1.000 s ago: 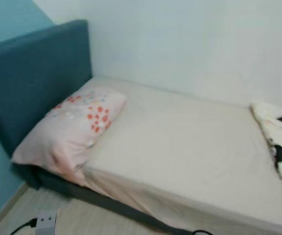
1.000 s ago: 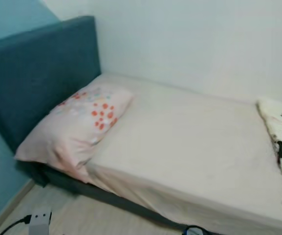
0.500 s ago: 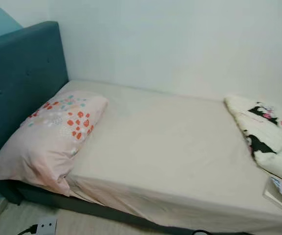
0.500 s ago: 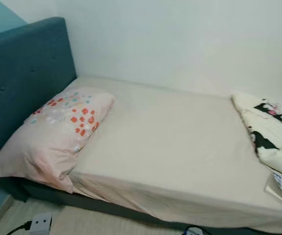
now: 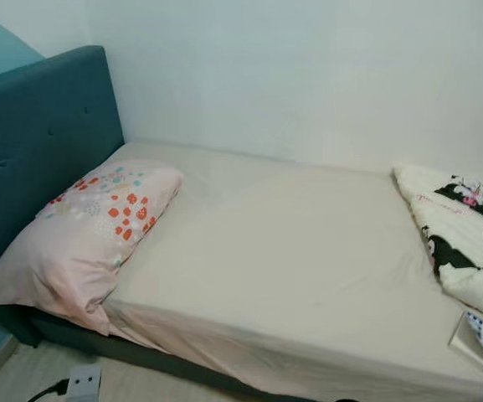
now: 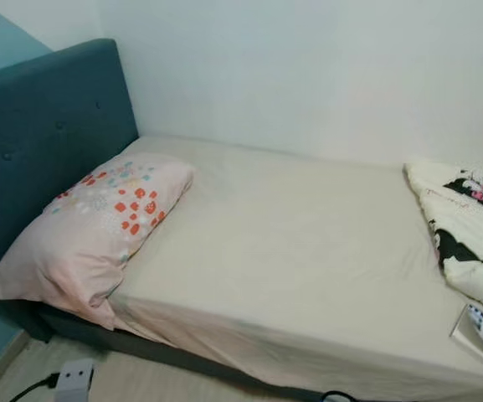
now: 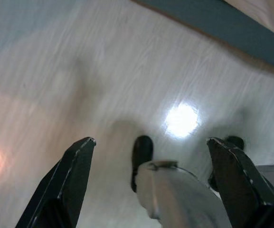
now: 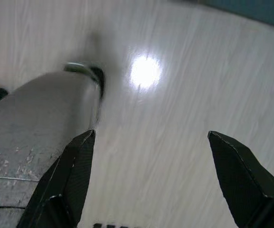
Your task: Clean up the room
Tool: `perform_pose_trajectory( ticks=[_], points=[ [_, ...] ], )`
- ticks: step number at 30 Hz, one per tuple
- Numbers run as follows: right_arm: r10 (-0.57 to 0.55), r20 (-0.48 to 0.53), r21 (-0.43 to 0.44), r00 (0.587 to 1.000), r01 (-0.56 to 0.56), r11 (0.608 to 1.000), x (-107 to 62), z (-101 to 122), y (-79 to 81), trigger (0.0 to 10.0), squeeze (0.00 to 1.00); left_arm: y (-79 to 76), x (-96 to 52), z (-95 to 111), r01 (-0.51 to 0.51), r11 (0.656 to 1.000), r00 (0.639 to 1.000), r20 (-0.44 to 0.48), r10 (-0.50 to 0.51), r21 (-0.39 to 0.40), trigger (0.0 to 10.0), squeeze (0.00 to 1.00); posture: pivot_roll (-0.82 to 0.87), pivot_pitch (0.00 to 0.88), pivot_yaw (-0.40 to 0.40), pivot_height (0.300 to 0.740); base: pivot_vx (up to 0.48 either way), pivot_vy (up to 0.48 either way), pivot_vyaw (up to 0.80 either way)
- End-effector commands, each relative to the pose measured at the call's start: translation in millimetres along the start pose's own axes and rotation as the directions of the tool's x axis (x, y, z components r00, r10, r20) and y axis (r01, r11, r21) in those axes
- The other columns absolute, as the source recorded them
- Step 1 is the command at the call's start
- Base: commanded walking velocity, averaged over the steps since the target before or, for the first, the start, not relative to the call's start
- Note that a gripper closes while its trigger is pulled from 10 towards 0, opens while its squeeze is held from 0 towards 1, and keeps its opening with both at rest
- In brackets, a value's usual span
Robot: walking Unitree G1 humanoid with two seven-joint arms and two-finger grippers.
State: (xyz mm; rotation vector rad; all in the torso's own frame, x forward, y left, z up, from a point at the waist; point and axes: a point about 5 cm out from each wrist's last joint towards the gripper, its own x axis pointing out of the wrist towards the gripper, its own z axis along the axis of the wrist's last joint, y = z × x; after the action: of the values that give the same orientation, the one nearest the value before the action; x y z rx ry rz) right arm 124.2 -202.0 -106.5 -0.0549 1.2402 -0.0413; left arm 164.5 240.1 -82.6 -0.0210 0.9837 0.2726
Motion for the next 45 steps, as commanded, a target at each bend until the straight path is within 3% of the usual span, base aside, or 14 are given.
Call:
perform_pose_trajectory(
  ticks=[1,38,45],
  points=[
    [0.008,-0.006,0.005,1.0,-0.008,1.0,0.1,-1.6,2.1,10.0,0.0,-2.7,-0.3,-4.6,0.005,1.0,1.0,-0.023,-0.005,0.003,10.0,0.0,0.11,0.0,-0.033,0.74,0.0,-0.48,0.0],
    [0.031,0.021,0.041,0.999,-0.032,0.999,0.3,1.0,5.9,10.0,0.0,-8.5,-0.3,-6.5,0.032,0.999,0.999,-0.037,-0.031,0.027,10.0,0.0,0.09,0.0,-0.02,0.74,0.0,-0.48,0.0],
    [0.094,0.15,0.156,0.984,-0.118,0.981,0.0,31.0,13.9,10.0,0.0,-7.3,-0.8,-8.8,0.02,1.0,0.999,-0.04,-0.019,0.011,10.0,0.0,0.09,0.0,-0.024,0.74,0.0,-0.343,0.0]
  ],
)
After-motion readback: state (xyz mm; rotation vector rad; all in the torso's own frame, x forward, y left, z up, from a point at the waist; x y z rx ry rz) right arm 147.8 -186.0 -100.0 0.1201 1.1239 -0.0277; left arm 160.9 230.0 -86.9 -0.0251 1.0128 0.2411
